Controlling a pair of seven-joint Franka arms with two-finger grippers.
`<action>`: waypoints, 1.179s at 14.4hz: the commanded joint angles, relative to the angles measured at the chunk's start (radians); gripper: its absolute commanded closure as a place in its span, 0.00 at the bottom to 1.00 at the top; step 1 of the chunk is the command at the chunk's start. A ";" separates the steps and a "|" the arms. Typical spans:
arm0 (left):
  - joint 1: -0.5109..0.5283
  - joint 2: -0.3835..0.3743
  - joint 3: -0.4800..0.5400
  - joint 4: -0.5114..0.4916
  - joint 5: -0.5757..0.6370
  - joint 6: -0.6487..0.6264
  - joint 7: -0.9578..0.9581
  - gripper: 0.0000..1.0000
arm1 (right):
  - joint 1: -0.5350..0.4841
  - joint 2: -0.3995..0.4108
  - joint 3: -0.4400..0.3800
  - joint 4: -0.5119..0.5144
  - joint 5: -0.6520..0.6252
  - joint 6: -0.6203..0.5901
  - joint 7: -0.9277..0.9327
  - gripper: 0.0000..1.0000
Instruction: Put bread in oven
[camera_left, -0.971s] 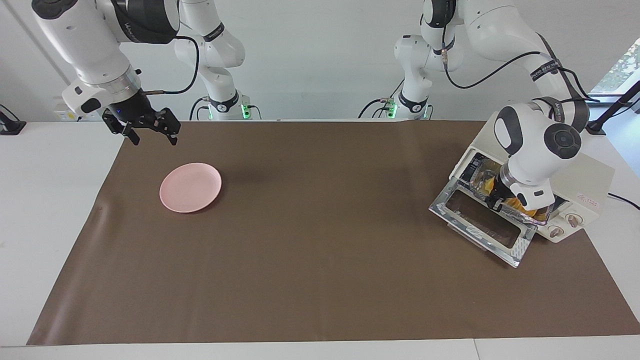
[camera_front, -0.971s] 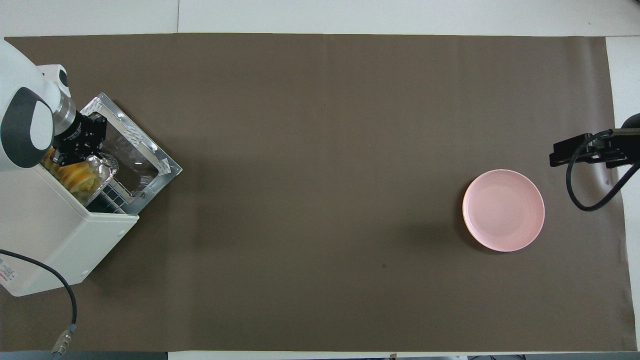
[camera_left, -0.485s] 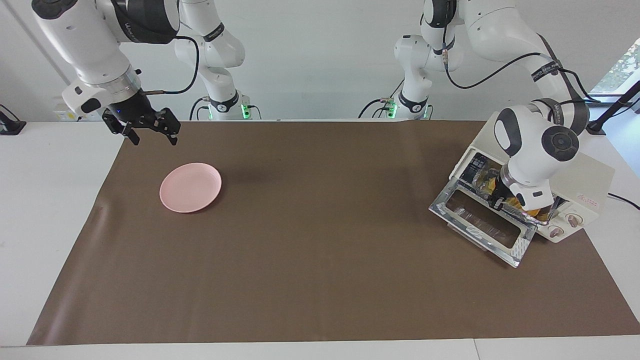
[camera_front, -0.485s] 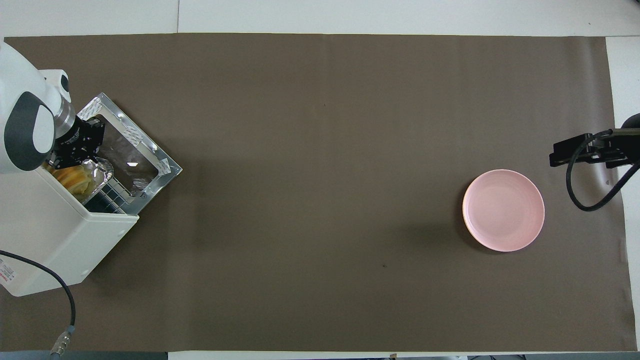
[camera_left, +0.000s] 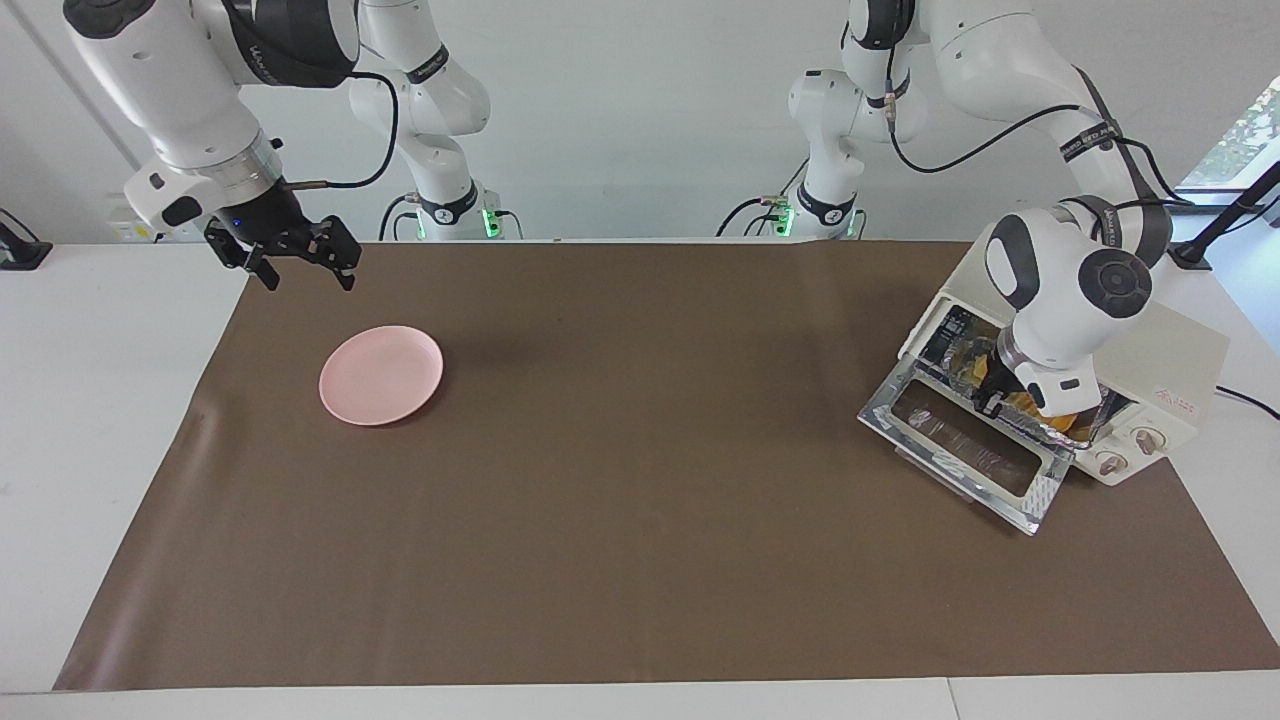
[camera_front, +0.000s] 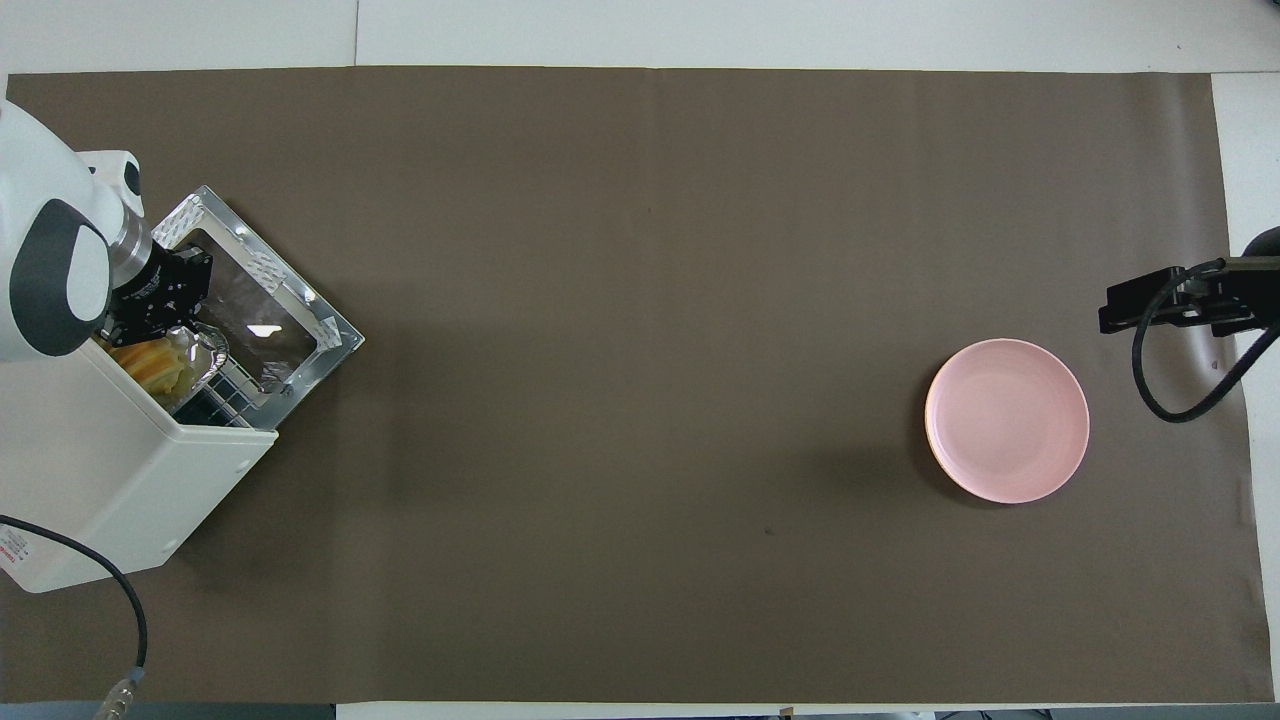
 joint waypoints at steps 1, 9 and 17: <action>0.002 -0.041 -0.006 -0.045 0.021 0.019 0.032 1.00 | -0.011 -0.026 0.005 -0.028 0.011 0.005 -0.025 0.00; 0.000 -0.040 -0.006 -0.037 0.029 0.028 0.037 0.91 | -0.011 -0.026 0.007 -0.028 0.011 0.004 -0.025 0.00; -0.003 -0.038 -0.006 -0.035 0.053 0.033 0.037 0.62 | -0.011 -0.026 0.005 -0.028 0.011 0.004 -0.025 0.00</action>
